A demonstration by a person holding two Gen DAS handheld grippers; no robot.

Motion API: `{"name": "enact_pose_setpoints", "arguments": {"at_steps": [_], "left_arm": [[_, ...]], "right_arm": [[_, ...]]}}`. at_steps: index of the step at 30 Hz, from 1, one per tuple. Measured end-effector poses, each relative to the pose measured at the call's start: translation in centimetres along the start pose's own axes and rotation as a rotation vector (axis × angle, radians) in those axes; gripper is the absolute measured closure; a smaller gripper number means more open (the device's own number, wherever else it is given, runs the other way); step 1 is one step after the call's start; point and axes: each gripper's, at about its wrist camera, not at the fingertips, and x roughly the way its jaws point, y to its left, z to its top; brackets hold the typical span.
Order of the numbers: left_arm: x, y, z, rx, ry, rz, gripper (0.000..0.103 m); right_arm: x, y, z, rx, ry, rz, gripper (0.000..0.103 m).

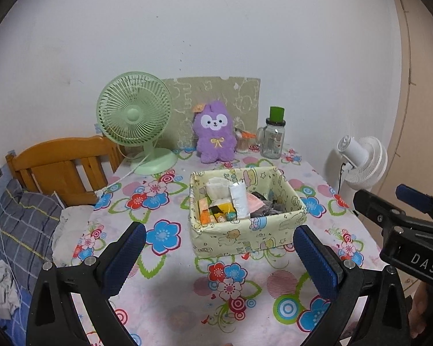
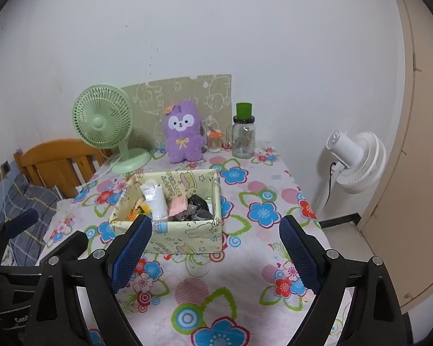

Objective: Organize soft objects

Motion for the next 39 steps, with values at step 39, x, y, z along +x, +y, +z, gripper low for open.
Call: {"name": "enact_pose_setpoints", "arguments": {"at_steps": [39], "left_arm": [[-2.6,0.0,0.4,0.003,-0.068,0.018,0.0]], "right_arm": [[-1.8,0.5,-0.1,-0.004,-0.051,0.01,0.009]]}}
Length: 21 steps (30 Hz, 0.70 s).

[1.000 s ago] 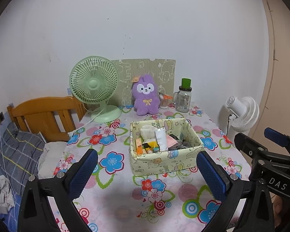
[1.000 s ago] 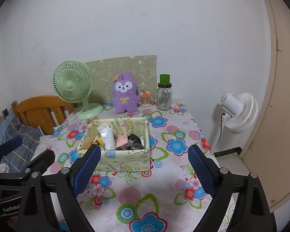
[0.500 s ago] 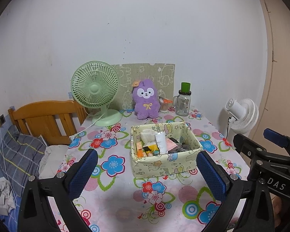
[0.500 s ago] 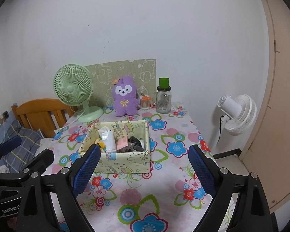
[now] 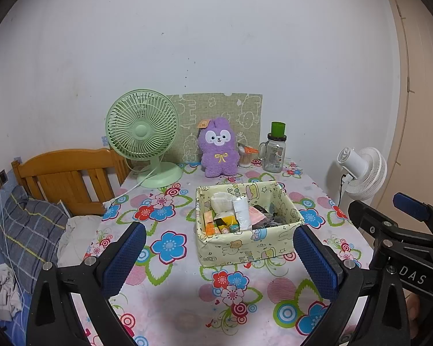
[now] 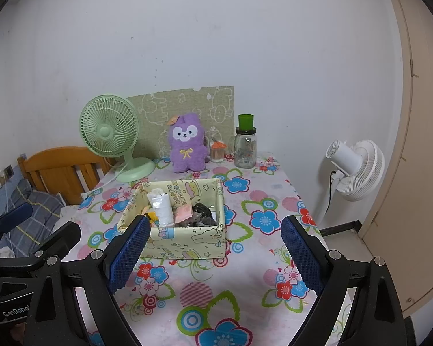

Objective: Organize soft objects

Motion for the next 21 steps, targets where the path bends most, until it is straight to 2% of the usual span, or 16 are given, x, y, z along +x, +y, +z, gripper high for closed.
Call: {"name": "enact_pose_setpoints", "arguments": {"at_steps": [21], "left_arm": [[0.64,0.09,-0.09,-0.001,0.006,-0.005,0.0]], "right_arm": [[0.74,-0.02,-0.03,0.004,0.008,-0.009,0.009]]}}
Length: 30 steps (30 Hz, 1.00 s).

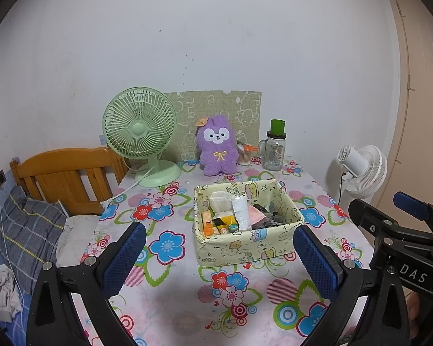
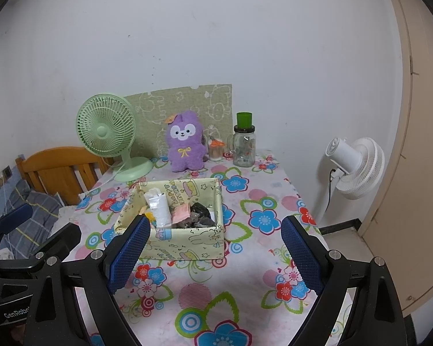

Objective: Organize soft objects

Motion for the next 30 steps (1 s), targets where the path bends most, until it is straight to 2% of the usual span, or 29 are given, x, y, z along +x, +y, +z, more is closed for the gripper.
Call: {"name": "enact_pose_setpoints", "arguments": {"at_steps": [30], "left_arm": [[1.0,0.2,-0.1,-0.006,0.02,-0.009,0.0]], "right_arm": [[0.5,0.0,0.0,0.005,0.01,-0.008,0.009]]}}
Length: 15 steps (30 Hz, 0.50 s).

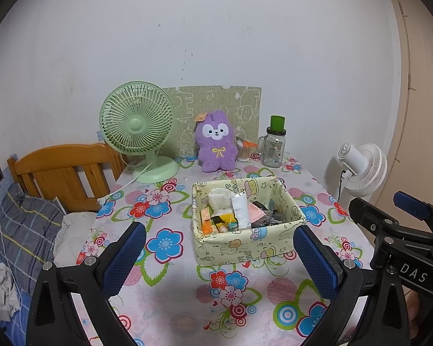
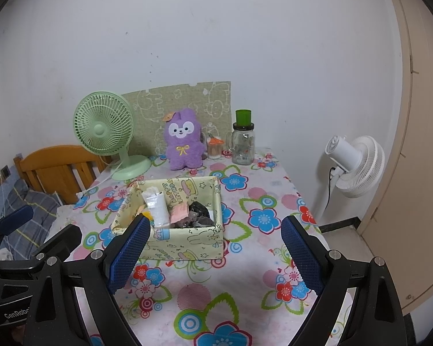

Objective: Organize soft objects

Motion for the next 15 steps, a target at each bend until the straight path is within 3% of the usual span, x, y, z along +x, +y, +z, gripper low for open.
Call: {"name": "enact_pose_setpoints", "arguments": {"at_steps": [15], "left_arm": [[0.25,0.07,-0.03,-0.002,0.006,-0.001,0.0]], "right_arm": [[0.21,0.07,0.06,-0.002,0.004,0.001,0.009]]}}
